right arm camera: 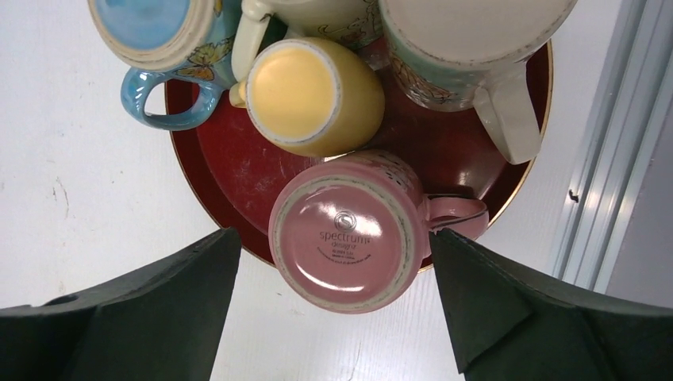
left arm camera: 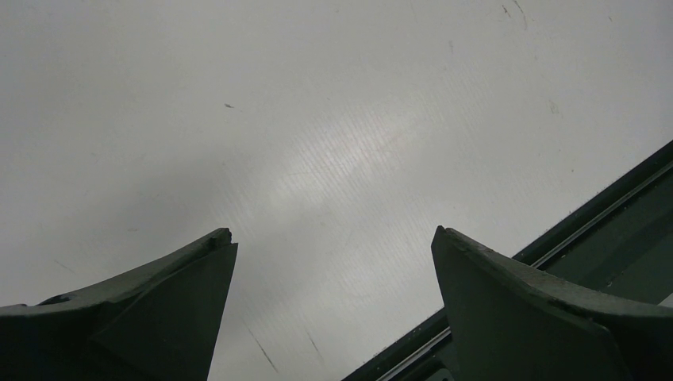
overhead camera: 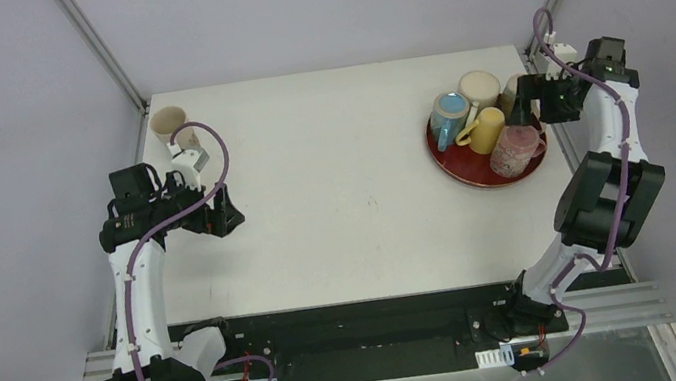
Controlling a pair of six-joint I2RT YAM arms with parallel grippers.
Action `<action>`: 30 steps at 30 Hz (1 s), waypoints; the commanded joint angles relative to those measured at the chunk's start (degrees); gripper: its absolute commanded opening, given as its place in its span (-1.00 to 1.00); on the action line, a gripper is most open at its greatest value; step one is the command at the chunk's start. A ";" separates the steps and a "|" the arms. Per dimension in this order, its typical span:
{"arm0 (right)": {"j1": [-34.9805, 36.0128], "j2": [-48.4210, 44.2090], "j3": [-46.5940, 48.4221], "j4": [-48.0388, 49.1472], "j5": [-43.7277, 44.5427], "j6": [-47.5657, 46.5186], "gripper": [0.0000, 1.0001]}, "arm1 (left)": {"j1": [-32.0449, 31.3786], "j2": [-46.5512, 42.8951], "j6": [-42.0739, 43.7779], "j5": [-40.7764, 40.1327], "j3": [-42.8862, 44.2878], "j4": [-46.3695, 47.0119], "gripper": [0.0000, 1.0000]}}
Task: Turn the mug right side up
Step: Turn over the cup on the tray.
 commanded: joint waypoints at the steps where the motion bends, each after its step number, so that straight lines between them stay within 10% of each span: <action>1: -0.14 2.77 3.65 -0.44 -0.61 3.46 0.98 | -0.01 -0.96 1.10 1.92 -0.70 -0.21 0.98; 30: 0.92 2.90 0.70 -6.26 -2.80 3.75 0.92 | 0.07 -1.03 0.48 2.25 -0.36 -0.02 0.98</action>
